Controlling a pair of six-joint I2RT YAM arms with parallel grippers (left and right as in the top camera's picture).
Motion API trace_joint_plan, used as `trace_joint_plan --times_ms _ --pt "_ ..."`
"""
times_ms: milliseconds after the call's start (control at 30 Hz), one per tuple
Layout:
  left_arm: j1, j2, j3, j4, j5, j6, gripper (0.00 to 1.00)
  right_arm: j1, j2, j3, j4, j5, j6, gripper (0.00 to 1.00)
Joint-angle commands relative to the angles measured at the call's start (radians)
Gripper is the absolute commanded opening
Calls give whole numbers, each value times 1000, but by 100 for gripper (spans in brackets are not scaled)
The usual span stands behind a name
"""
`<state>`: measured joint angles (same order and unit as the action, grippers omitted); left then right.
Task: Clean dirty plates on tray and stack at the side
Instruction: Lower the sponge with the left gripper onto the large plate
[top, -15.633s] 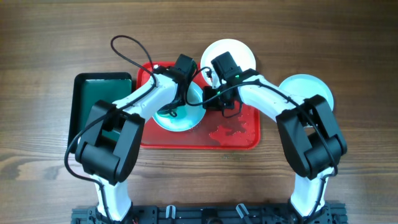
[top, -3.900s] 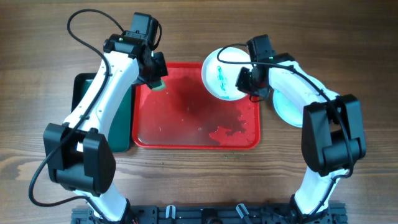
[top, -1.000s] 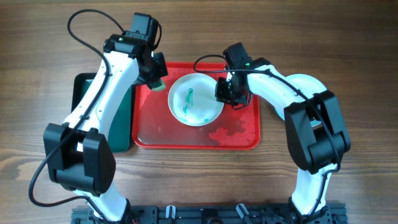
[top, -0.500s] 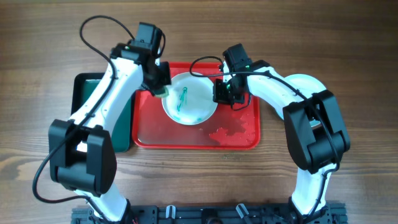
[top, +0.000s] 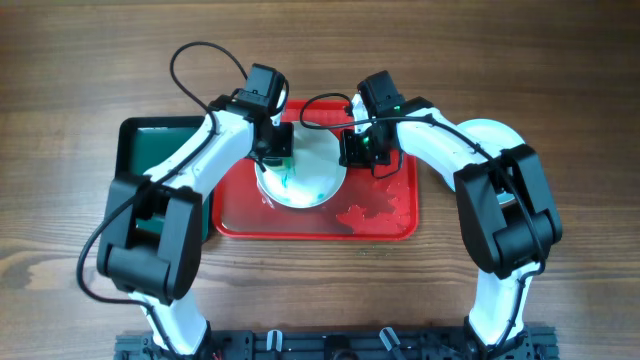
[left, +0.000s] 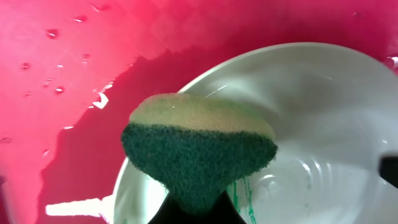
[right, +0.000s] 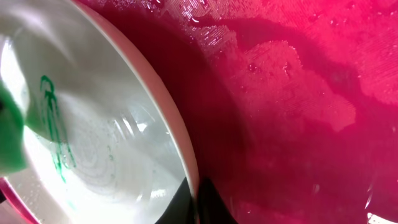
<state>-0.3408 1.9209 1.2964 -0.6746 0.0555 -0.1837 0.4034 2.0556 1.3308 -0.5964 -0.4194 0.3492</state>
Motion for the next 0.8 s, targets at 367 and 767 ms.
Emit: trace_joint_plan --times_ms 367,767 --pt "-142 129 -8 -86 271 139 4 5 15 -7 7 -35 -12 4" --pt "-26 129 -8 -48 -356 -383 4 5 15 -7 8 -34 -9 4"
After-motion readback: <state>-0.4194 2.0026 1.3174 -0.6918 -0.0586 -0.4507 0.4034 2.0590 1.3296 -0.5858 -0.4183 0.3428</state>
